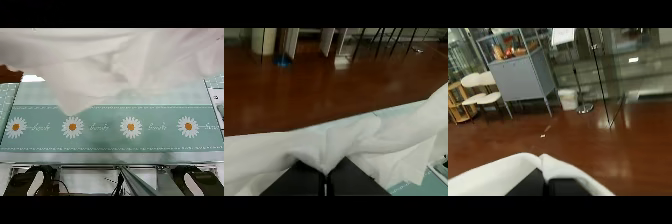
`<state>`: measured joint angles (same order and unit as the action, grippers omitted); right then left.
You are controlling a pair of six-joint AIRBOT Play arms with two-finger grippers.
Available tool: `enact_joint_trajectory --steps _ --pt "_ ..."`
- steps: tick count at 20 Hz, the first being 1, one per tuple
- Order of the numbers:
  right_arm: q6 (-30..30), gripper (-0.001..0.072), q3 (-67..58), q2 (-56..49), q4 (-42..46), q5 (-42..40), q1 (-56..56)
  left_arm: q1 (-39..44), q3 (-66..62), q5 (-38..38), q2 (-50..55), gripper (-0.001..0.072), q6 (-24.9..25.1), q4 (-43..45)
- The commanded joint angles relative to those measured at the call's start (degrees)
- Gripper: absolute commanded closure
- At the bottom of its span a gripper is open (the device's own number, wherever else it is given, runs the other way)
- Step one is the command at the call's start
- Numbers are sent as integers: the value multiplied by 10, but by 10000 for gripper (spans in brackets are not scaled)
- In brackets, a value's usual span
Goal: Fold the shirts.
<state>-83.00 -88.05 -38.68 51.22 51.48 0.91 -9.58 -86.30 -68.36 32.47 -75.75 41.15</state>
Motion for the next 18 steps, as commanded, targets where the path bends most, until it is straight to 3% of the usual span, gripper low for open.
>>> enact_joint_trajectory --steps 1,6,9,12,15,18 --pt "-38 690 -76 12 59 83 4 0 -110 -61 0 679 -35 -1" --pt "-90 690 -101 12 146 280 4 0 -115 -226 1 680 -130 43" --pt "-96 690 -101 0 186 399 4 0 -101 -310 1 680 -163 109" --pt "-86 691 -98 -59 199 549 3 0 -19 -365 1 680 -165 112" --pt "-56 691 -64 -123 233 547 -6 0 142 -355 2 680 -137 112" --pt "-16 691 -36 -219 287 484 -7 0 299 -241 18 680 -93 112"
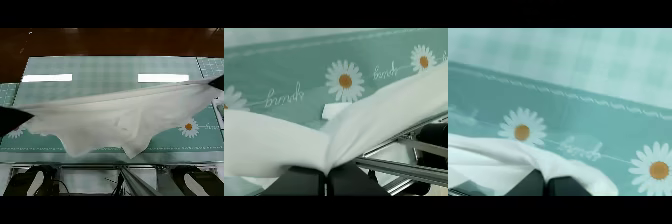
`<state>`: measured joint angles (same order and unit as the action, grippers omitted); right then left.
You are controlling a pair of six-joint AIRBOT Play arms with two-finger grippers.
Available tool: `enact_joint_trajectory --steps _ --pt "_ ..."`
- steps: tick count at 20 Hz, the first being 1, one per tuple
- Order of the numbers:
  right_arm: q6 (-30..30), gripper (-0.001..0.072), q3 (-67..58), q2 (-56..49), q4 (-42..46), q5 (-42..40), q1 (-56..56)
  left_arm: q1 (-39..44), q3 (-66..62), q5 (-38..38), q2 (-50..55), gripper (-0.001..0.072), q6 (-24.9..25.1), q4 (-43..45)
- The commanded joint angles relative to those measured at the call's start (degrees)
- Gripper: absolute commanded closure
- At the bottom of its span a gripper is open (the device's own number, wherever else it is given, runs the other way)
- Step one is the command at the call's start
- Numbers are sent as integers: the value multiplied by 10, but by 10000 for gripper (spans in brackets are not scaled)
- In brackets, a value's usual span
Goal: Fold the shirts.
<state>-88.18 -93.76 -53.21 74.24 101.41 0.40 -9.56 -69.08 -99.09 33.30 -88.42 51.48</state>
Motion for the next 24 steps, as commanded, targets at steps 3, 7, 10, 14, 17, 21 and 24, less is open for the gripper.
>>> enact_joint_trajectory --steps 3,7,10,14,17,21,24 --pt "43 690 21 -178 50 -155 -2 1 199 238 74 680 60 -1" --pt "42 690 21 -301 -26 -302 -2 39 205 443 213 679 136 -58" --pt "32 690 21 -360 -51 -371 -2 65 205 530 323 679 153 -70" --pt "-28 689 22 -417 -53 -415 -3 69 205 531 429 679 153 -76" --pt "-34 689 22 -452 -61 -381 -14 75 205 478 475 670 153 -76" --pt "3 310 21 -445 -79 -341 -12 56 189 412 465 231 151 -73" --pt "71 308 21 -395 -36 -250 2 -8 150 280 431 231 150 8"
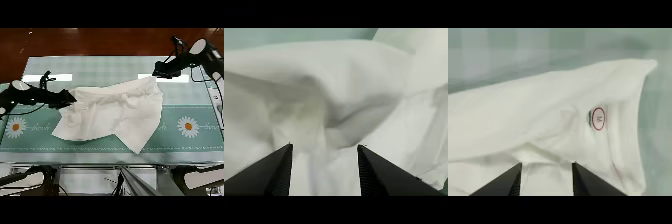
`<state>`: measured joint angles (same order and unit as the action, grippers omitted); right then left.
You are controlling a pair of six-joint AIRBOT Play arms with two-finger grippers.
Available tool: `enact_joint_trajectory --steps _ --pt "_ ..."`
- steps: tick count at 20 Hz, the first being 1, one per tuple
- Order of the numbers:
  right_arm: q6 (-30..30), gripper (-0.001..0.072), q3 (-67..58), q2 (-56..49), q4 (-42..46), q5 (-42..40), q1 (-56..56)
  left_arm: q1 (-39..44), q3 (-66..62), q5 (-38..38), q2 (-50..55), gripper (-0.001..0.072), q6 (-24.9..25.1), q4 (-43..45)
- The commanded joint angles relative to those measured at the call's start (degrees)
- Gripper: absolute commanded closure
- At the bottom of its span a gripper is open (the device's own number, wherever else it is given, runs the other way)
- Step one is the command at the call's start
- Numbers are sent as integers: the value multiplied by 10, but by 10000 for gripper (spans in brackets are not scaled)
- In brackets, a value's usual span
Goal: Fold the shirts.
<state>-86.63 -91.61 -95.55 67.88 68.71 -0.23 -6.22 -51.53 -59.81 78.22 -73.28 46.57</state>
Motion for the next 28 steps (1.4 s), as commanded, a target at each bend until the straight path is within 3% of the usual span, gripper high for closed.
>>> enact_joint_trajectory --steps 1,3,4,8,11,16,18,21,22,26,27,28 --pt "69 283 0 50 79 118 13 -68 -27 -148 -36 231 -7 85" --pt "72 255 5 82 184 164 27 -118 -7 -198 -78 231 -19 136" --pt "61 250 17 98 186 161 45 -142 14 -209 -102 231 -20 152" --pt "62 251 114 159 99 131 125 -233 115 -213 -162 231 -19 160" --pt "79 251 192 196 90 111 154 -264 154 -217 -162 231 -13 160" --pt "85 251 290 229 67 56 158 -262 160 -212 -140 225 9 169" --pt "93 251 311 230 52 44 158 -254 160 -211 -110 91 11 169" --pt "96 251 323 230 42 40 158 -231 160 -182 -57 93 10 157" --pt "96 251 323 230 42 41 158 -222 160 -163 -43 128 10 141" --pt "96 251 323 230 41 46 158 -179 159 -73 -6 129 10 64" --pt "95 251 323 230 41 48 158 -167 158 -68 6 232 10 59" --pt "93 251 323 230 42 51 158 -158 158 -68 17 505 11 60"
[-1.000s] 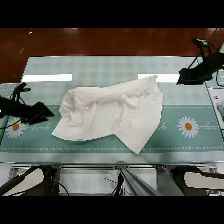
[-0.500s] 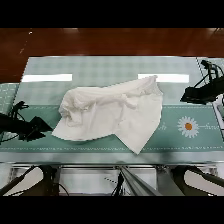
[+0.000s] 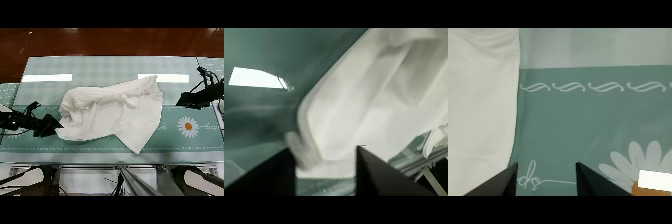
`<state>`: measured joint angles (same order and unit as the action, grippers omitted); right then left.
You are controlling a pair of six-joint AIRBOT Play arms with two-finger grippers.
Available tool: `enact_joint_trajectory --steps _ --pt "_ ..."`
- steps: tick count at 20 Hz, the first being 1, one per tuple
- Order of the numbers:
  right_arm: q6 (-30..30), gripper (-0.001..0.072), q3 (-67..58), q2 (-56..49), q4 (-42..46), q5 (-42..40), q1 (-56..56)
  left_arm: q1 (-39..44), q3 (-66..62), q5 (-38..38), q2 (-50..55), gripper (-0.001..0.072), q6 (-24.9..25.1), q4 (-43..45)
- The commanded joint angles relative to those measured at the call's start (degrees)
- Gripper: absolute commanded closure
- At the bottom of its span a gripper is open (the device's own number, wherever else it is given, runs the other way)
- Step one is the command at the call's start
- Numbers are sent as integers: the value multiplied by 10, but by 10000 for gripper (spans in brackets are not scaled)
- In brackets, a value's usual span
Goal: Fold the shirts.
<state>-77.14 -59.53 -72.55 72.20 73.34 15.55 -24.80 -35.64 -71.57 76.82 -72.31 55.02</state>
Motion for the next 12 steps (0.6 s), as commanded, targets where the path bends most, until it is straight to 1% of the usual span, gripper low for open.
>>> enact_joint_trajectory --steps 1,2,3,5,7,8,9,12 --pt "-2 251 2 0 0 9 1 35 0 44 42 626 5 -26" --pt "-2 251 2 0 6 13 1 39 0 29 50 680 27 -26" --pt "-2 251 2 0 14 19 1 40 0 14 56 680 43 -25" --pt "-2 251 7 0 37 32 1 36 0 -7 56 681 59 -21" --pt "-6 251 28 0 34 38 5 33 0 -24 56 680 75 -21" --pt "-2 249 49 0 8 38 8 33 0 -28 55 680 83 -21" --pt "7 178 73 0 -31 32 8 33 0 -31 53 680 89 -21" --pt "39 168 140 0 -159 -7 8 33 0 -39 48 680 89 -21"
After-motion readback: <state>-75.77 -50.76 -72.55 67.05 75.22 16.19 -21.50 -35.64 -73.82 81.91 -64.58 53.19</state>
